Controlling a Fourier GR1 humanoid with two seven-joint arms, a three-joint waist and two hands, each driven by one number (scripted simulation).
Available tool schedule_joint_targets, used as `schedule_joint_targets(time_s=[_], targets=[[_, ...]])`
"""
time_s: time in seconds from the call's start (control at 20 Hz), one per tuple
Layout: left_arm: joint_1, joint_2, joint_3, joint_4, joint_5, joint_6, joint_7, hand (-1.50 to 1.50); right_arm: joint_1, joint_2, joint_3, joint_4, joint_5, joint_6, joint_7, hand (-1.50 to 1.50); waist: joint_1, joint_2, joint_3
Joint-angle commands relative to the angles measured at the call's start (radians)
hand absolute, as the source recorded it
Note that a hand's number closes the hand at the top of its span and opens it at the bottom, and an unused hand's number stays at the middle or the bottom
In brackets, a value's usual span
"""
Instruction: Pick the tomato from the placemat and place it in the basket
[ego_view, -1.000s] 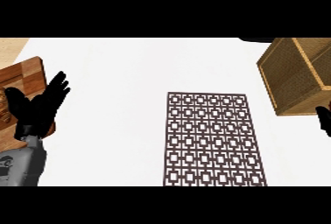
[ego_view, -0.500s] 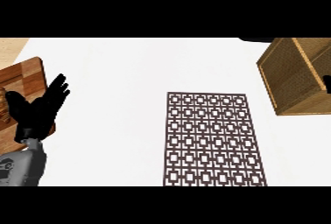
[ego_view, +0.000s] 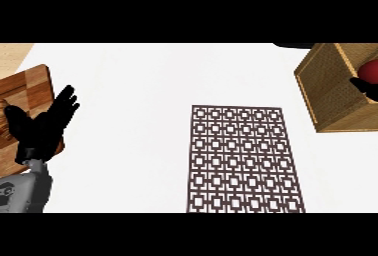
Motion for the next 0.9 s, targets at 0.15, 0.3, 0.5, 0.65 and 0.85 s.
schedule_joint_targets(time_s=[0.15,0.3,0.5,0.65,0.85], targets=[[-0.001,-0.017,-0.007,-0.034,-0.001,0.017,0.047,0.00,-0.086,-0.051,-0.020,0.184,-0.061,0.046,-0.155,-1.50,-0.003,-0.002,0.000],[-0.035,0.020,0.015,0.004,0.000,-0.006,0.031,0.00,-0.097,-0.015,-0.046,0.168,-0.106,0.016,-0.144,-1.50,-0.008,-0.002,0.000],[-0.009,-0.012,-0.002,-0.011,-0.011,0.017,0.021,0.00,-0.148,-0.074,-0.192,0.268,-0.210,0.013,-0.082,-1.50,-0.008,-0.001,0.000],[0.002,-0.001,0.015,0.005,-0.007,0.013,0.004,0.00,-0.140,-0.109,-0.294,0.319,-0.304,0.037,-0.052,-1.50,-0.013,-0.001,0.000],[-0.037,0.020,0.036,0.008,0.014,-0.001,0.014,0.00,-0.128,-0.270,-0.419,0.479,-0.415,0.179,-0.085,-1.50,-0.015,0.002,0.002]])
